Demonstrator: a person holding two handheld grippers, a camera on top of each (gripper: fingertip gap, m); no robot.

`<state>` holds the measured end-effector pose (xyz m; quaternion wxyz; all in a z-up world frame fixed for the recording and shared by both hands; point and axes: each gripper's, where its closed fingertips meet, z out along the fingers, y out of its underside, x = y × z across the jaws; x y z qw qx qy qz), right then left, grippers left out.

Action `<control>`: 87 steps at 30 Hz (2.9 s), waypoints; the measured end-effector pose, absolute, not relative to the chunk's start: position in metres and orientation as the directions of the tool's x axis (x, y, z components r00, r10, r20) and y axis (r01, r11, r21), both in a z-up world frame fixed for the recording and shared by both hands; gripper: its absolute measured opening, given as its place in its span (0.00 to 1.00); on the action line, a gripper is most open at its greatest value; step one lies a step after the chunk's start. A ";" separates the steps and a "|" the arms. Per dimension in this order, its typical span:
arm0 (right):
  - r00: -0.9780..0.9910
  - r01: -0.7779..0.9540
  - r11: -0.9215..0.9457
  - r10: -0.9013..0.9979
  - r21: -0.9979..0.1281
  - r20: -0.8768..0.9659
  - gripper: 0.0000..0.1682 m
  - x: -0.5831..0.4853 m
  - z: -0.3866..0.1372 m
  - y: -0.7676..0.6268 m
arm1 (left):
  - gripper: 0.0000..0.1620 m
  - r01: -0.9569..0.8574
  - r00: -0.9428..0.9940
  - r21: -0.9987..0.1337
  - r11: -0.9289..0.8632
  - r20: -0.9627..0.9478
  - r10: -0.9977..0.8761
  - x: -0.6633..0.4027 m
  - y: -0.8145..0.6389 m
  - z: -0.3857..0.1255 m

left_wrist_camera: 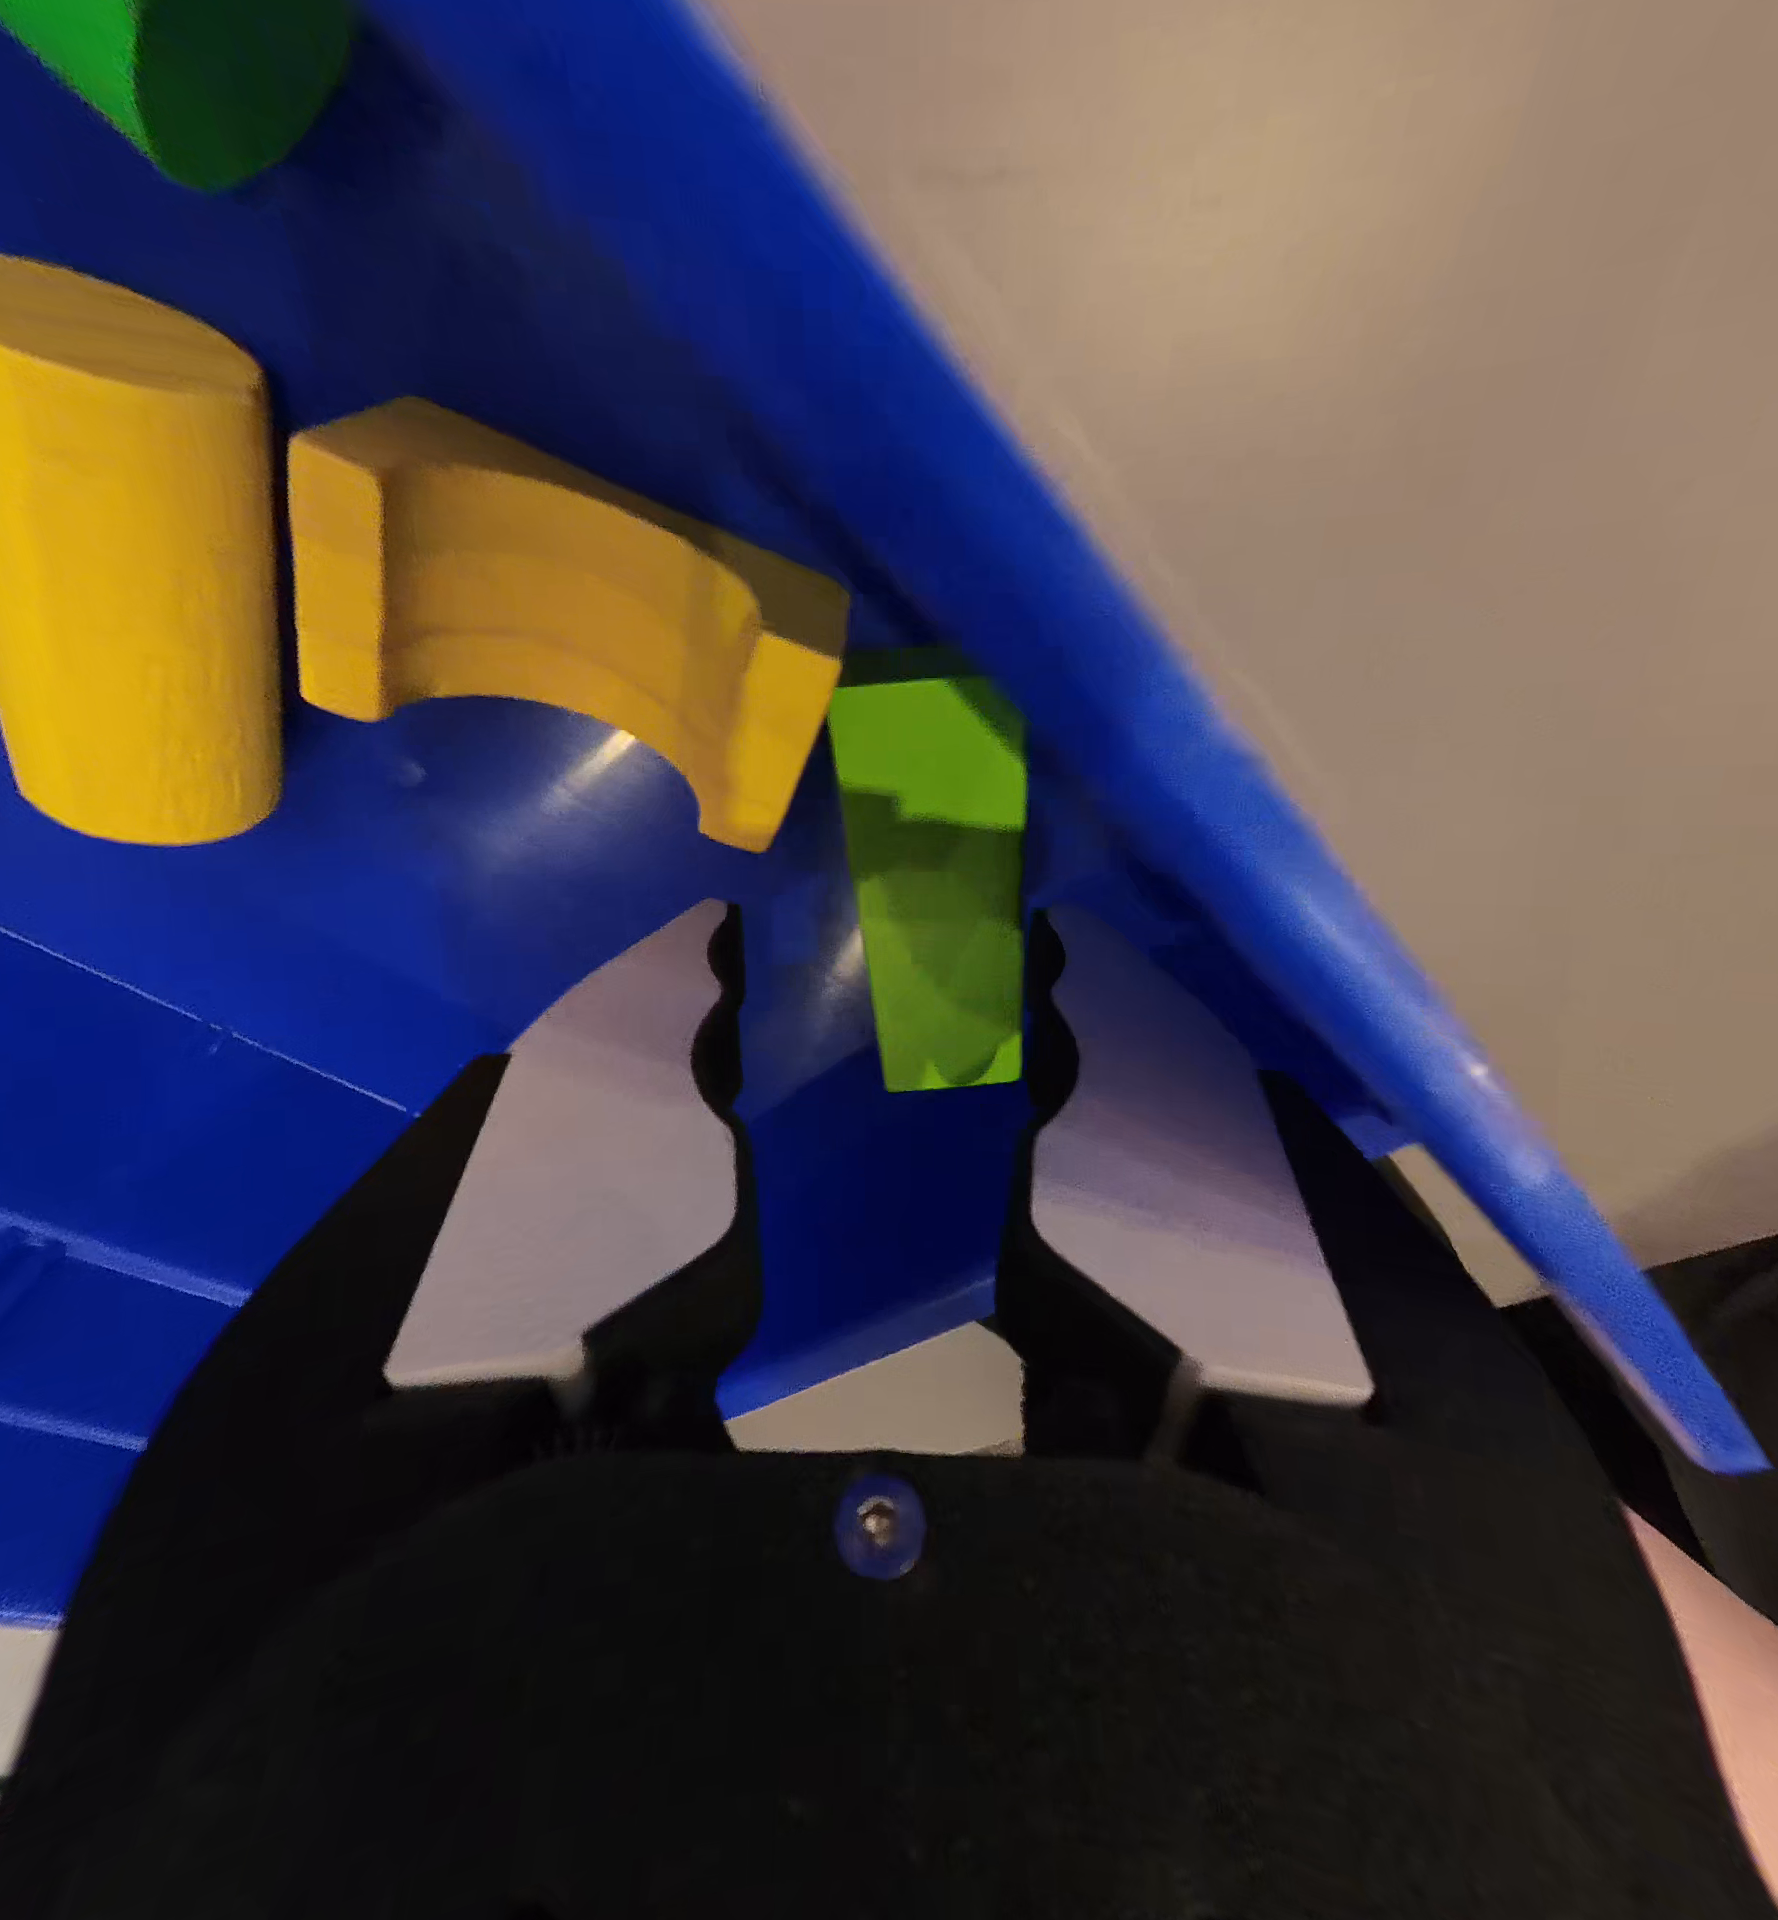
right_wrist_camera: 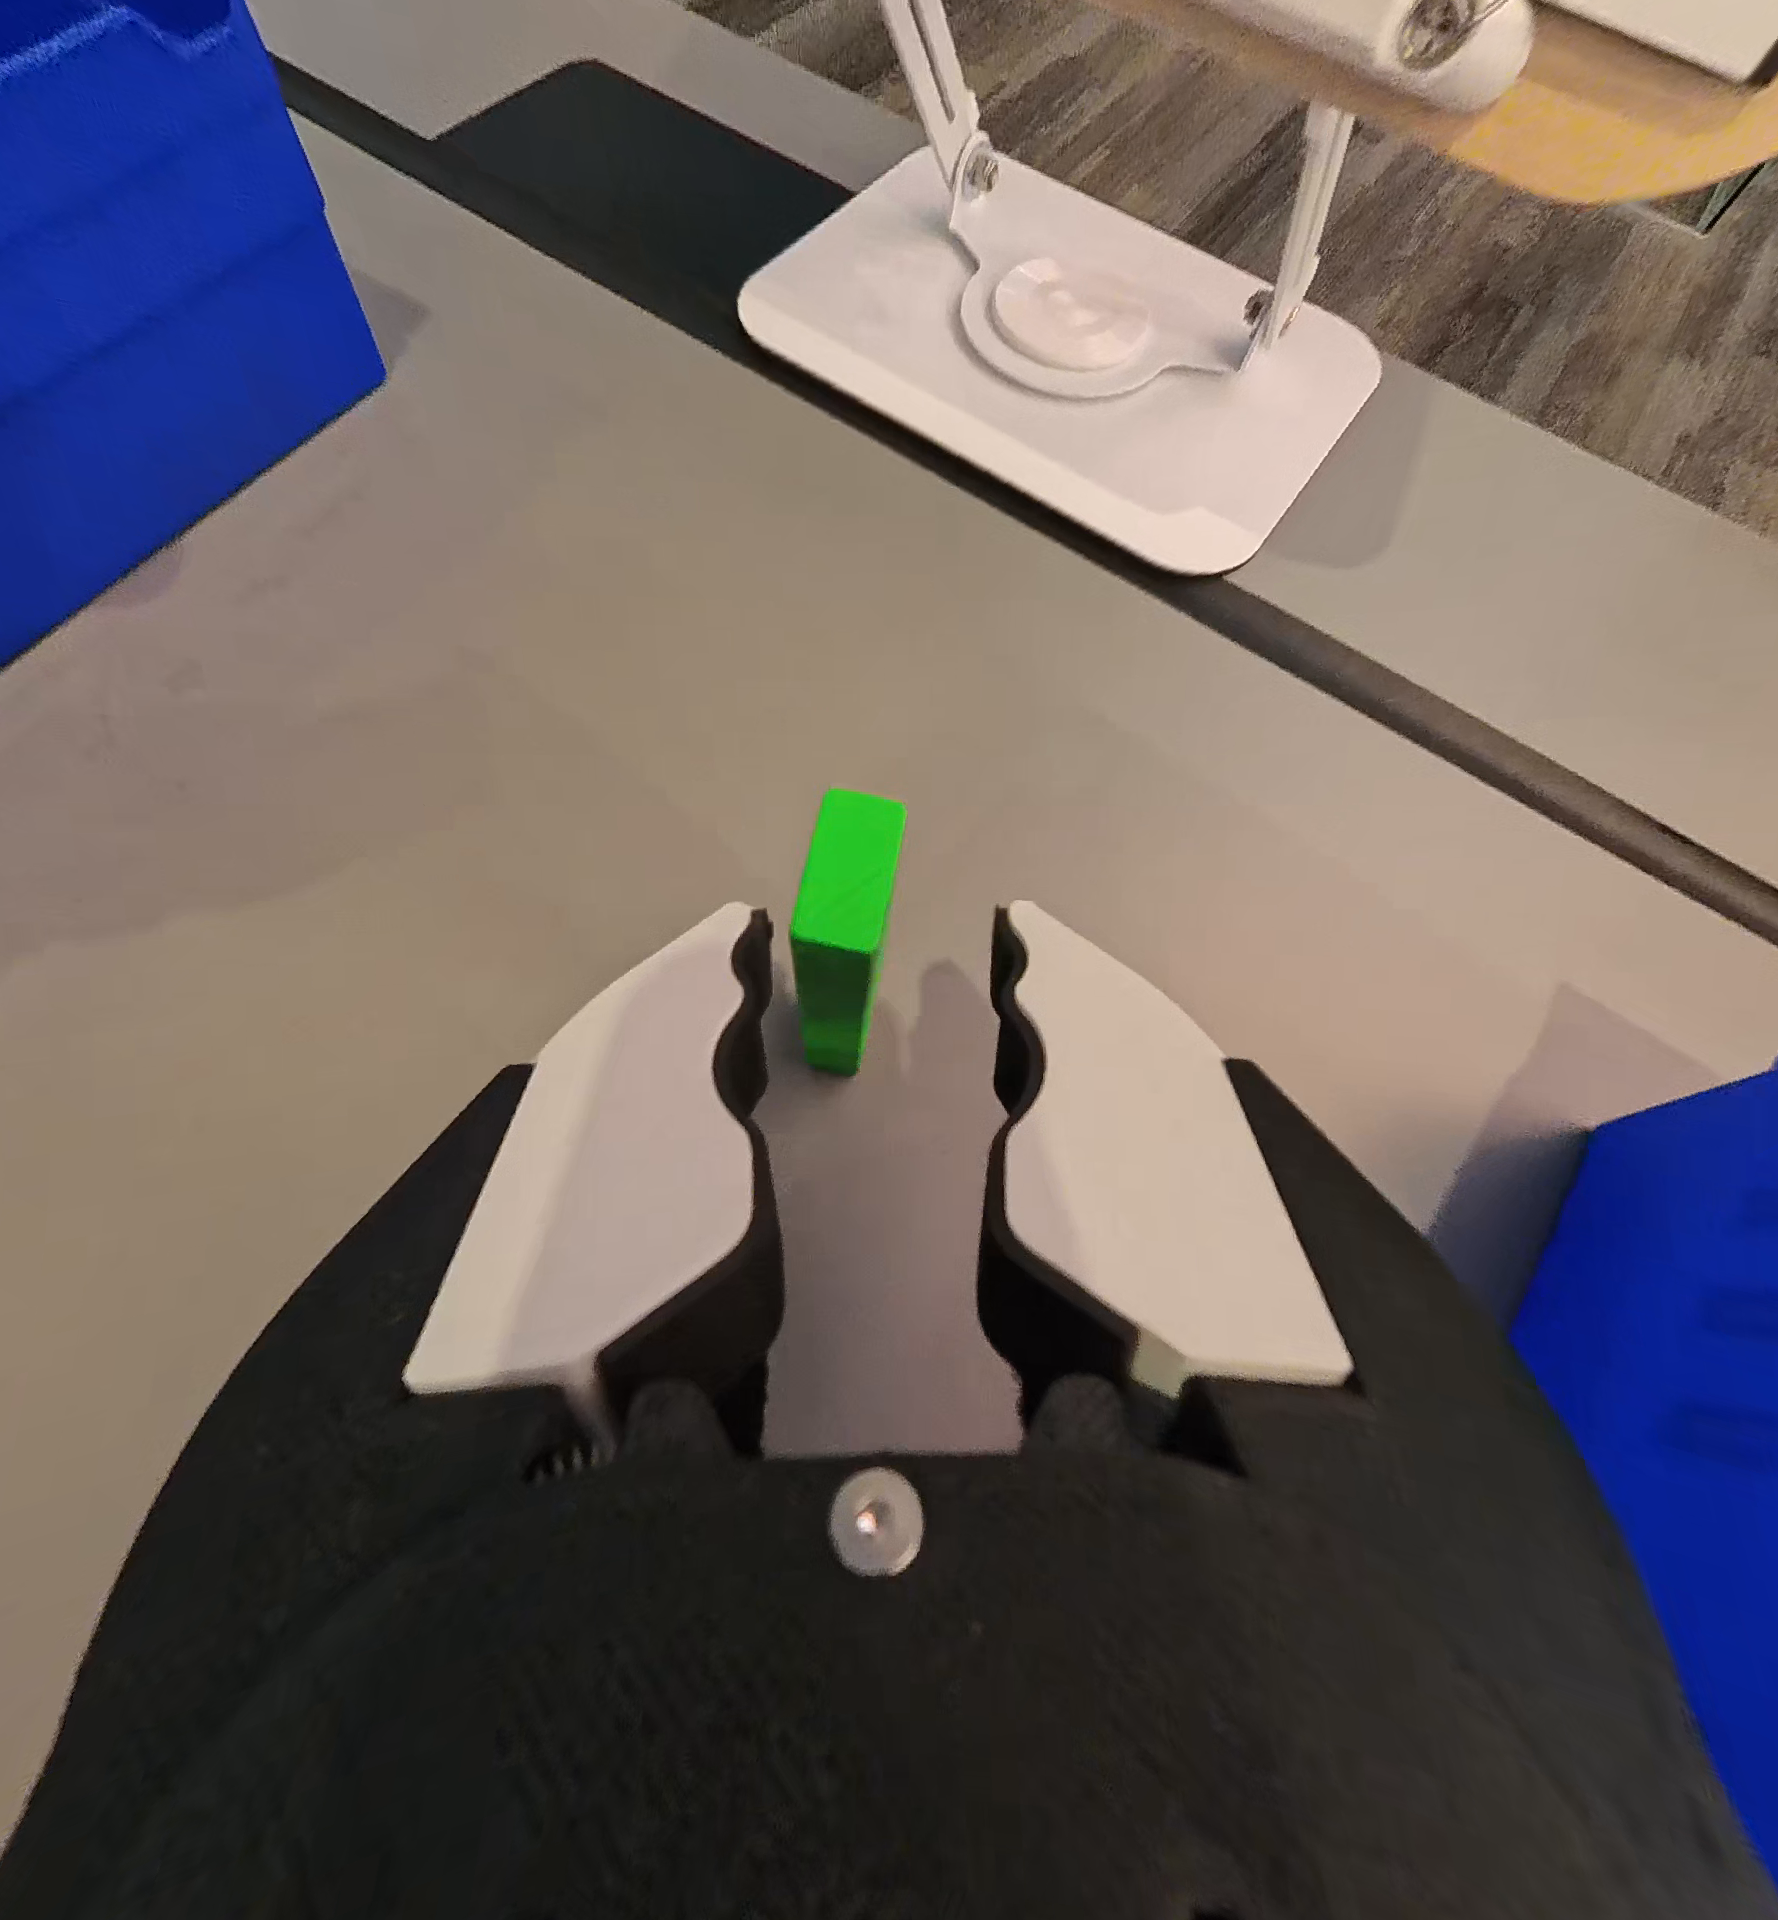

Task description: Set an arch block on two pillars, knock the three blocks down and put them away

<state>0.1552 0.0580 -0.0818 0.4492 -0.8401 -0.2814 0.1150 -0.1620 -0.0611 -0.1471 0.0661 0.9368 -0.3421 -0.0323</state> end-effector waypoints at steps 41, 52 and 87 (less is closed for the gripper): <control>0.634 0.022 -0.132 0.768 -0.991 -0.088 0.12 0.081 0.043 -0.022 | 0.20 -0.497 0.603 -0.864 -0.082 -0.276 -0.749 0.091 -0.022 0.019; 0.668 0.067 -0.139 0.742 -0.988 -0.059 0.10 0.095 0.038 -0.009 | 0.32 -0.617 0.553 -0.779 -0.111 -0.330 -0.765 0.080 -0.024 0.006; 0.866 0.272 -0.375 0.497 -0.886 0.056 0.10 0.095 -0.098 0.049 | 0.35 -0.346 0.792 -0.912 -0.220 -0.157 -0.591 -0.069 -0.004 0.097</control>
